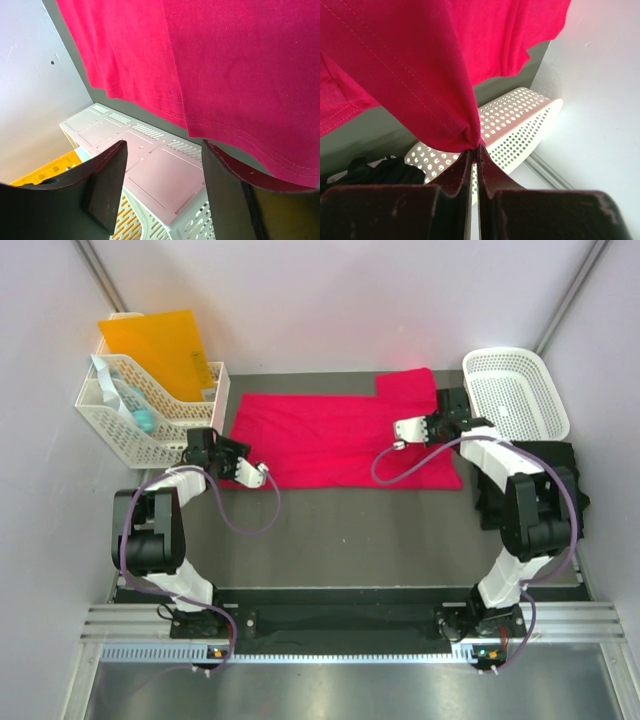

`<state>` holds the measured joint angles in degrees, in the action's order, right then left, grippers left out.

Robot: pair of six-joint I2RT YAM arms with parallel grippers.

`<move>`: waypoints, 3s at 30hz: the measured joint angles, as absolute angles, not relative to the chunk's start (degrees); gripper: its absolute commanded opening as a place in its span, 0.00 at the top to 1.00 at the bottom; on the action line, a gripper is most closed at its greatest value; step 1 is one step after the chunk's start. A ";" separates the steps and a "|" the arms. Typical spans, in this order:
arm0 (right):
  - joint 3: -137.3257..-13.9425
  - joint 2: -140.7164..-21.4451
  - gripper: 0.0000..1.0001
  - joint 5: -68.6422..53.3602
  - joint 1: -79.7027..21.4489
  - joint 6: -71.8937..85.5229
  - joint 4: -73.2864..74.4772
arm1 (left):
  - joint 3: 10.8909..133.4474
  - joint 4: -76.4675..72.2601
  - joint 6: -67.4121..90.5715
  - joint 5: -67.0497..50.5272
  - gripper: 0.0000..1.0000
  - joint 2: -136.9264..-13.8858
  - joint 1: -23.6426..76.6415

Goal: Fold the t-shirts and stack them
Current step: Fold the tshirt

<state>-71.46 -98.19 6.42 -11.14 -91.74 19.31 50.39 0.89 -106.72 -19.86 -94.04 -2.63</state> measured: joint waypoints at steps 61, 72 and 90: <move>-83.24 -105.80 0.55 -2.28 -22.02 -65.76 46.63 | 73.41 29.85 -101.49 -22.81 0.64 -103.37 -2.37; -83.37 -111.11 0.56 -0.89 -24.51 -63.35 38.52 | 70.35 28.05 -100.66 -22.37 0.98 -103.39 -2.37; -85.30 -116.88 1.00 2.83 -24.51 -61.58 32.21 | 69.12 25.54 -100.16 -21.67 1.00 -103.39 -2.37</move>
<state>-85.30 -116.88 2.83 -24.51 -61.58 32.21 69.12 25.54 -100.16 -21.67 -103.39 -2.37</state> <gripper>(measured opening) 0.009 0.010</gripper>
